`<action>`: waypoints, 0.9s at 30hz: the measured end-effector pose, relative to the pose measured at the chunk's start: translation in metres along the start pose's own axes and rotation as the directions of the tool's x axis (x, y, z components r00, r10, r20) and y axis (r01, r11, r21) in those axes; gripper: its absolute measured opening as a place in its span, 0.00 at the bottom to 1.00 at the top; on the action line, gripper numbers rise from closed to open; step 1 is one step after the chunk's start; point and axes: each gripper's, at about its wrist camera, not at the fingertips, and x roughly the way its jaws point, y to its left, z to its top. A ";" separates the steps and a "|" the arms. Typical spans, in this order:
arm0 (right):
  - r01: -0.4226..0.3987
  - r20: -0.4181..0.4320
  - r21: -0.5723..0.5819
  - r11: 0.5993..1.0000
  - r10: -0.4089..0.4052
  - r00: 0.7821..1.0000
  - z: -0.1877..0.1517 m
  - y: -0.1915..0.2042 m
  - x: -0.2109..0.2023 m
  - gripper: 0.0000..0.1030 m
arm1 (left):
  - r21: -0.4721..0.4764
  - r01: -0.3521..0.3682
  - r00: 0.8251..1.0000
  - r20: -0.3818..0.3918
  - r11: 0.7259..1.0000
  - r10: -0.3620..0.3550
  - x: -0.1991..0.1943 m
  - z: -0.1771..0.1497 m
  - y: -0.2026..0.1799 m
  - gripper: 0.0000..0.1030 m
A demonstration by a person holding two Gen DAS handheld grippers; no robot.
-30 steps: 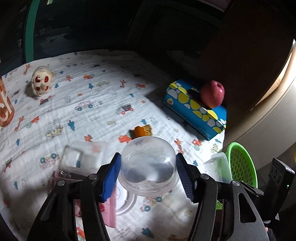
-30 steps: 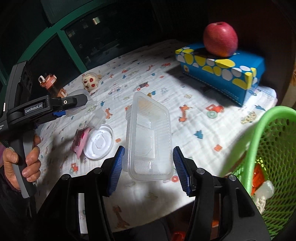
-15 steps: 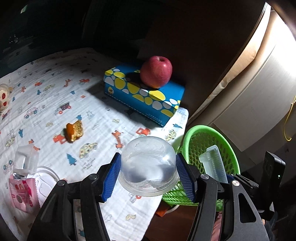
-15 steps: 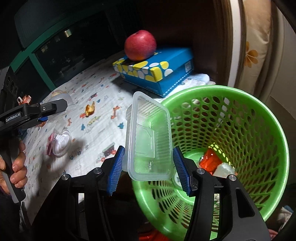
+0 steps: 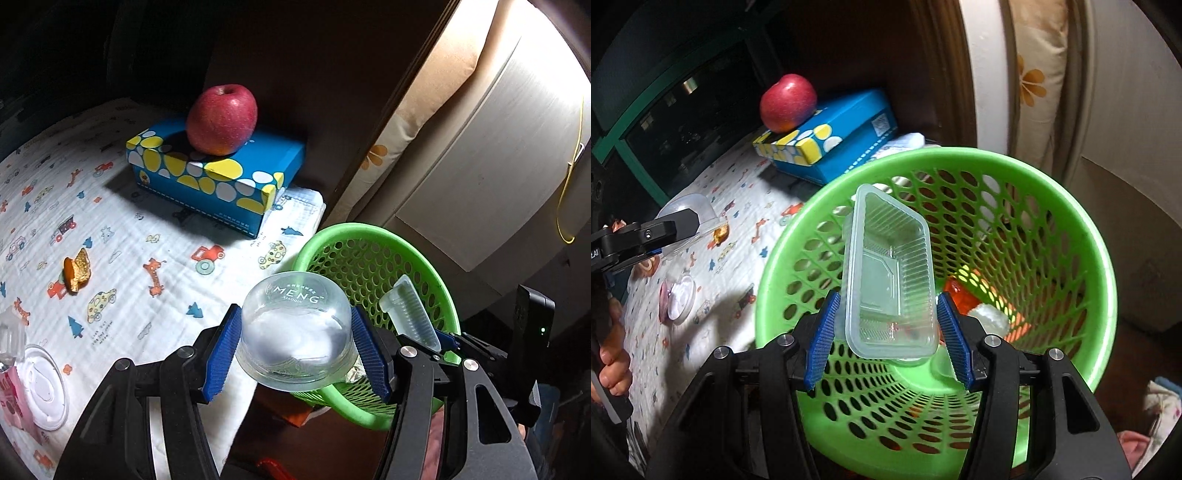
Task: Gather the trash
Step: 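Carry cup and container over the green basket and open both grippers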
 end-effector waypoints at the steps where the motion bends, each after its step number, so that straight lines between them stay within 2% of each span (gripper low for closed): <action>1: 0.002 0.000 0.007 1.000 -0.002 1.000 0.000 -0.003 -0.001 0.53 | 0.007 0.002 1.000 -0.004 1.000 -0.002 0.002 0.000 -0.004 0.57; 11: 0.011 0.032 0.056 0.998 -0.012 0.999 -0.001 -0.026 -0.014 0.57 | 0.059 0.026 0.998 -0.060 0.998 -0.022 0.031 0.000 -0.035 0.57; 23: 0.017 0.090 0.111 0.994 -0.027 0.996 -0.001 -0.045 -0.038 0.63 | 0.095 0.060 0.989 -0.137 0.994 -0.047 0.065 -0.017 -0.062 0.57; 27: 0.013 0.093 0.121 0.993 -0.025 0.995 -0.002 -0.048 -0.041 0.64 | 0.089 0.071 0.988 -0.146 0.993 -0.057 0.066 -0.020 -0.063 0.64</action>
